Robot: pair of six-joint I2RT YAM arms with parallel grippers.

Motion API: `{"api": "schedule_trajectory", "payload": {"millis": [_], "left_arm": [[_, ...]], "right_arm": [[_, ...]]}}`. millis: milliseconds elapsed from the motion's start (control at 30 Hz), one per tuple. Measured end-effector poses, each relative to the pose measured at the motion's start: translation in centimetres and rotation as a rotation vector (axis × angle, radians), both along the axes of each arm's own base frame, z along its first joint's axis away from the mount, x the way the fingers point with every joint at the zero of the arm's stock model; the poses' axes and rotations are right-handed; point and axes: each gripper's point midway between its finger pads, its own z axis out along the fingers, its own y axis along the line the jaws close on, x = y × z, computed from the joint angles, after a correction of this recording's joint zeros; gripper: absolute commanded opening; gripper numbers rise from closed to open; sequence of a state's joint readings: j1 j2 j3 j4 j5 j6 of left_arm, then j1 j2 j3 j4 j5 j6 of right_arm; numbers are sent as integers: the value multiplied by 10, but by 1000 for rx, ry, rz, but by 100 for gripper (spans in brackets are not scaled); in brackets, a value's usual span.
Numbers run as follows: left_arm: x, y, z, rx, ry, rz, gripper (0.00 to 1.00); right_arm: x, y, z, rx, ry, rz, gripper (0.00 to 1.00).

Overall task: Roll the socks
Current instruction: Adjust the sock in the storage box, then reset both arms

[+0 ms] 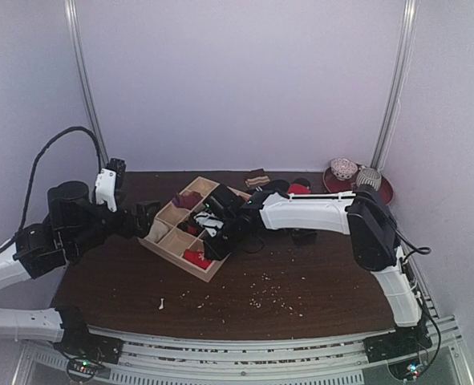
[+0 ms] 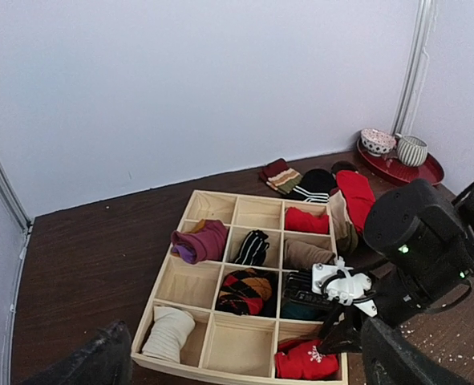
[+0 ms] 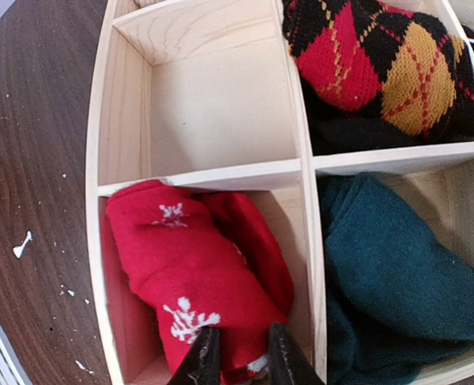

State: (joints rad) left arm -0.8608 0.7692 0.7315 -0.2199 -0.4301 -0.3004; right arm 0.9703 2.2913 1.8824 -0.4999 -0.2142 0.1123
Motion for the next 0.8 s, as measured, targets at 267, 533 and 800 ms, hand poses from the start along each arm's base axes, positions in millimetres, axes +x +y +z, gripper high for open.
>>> {"api": "schedule_trajectory", "payload": {"millis": [267,533,800], "left_arm": [[10,17,16,-113,25,150,98],[22,29,12,-134,58,290,98],[26,36,12,-102,35,335,98]], "right_arm": [[5,1,11,30,-36,-5,42],[24,-9,91,153,-162,-49,59],[31,-52,129,175,-259,-125,100]]}}
